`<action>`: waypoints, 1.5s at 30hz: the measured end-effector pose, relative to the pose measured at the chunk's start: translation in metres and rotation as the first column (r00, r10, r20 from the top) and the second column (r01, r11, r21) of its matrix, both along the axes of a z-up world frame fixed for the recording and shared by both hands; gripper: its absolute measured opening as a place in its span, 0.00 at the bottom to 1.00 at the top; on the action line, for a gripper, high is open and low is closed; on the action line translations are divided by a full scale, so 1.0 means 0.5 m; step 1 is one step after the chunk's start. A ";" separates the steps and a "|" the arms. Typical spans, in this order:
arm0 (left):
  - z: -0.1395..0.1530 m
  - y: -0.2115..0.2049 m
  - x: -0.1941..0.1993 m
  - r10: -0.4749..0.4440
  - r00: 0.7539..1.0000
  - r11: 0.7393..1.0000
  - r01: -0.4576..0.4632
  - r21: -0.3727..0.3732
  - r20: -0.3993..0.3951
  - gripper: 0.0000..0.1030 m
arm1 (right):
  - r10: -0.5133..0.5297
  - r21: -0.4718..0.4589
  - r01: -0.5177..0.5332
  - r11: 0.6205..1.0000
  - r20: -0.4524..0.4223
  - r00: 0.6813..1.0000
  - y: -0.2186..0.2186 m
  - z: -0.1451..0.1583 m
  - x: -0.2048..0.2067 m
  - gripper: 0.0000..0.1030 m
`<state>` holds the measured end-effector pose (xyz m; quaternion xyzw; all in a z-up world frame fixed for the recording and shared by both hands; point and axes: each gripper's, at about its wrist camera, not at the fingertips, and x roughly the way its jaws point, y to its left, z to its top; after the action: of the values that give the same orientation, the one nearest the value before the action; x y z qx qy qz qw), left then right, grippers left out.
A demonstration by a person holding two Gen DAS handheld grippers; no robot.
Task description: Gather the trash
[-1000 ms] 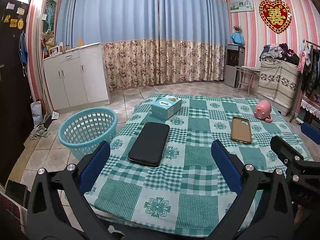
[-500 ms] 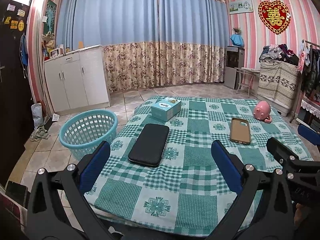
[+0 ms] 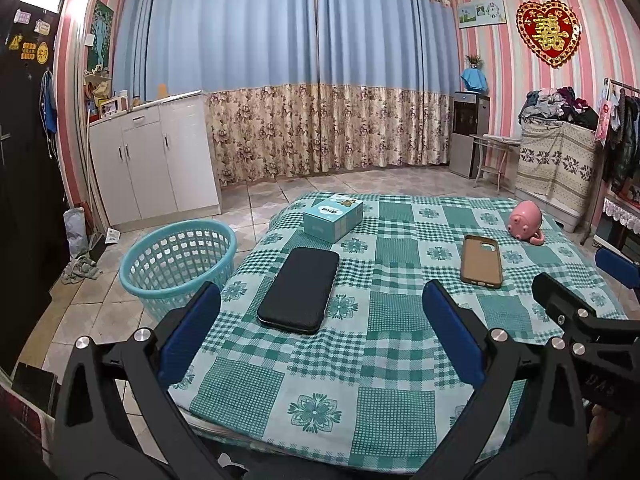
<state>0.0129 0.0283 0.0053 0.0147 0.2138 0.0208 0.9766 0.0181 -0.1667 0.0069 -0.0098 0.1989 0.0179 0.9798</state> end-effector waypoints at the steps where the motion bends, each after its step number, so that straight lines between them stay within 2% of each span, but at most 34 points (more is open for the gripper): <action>1: -0.001 0.000 0.000 0.001 1.000 1.000 -0.001 0.000 0.000 0.95 | 0.000 -0.001 0.000 1.000 0.000 1.000 0.000 0.000 0.000 0.96; 45: -0.005 0.001 0.003 -0.021 1.000 1.000 0.021 -0.014 0.002 0.95 | -0.032 -0.018 0.032 0.999 0.001 0.999 0.002 0.002 0.000 0.96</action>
<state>0.0147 0.0288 0.0027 0.0101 0.2128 0.0093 0.9770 0.0181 -0.1659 0.0081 -0.0157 0.1989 0.0005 0.9799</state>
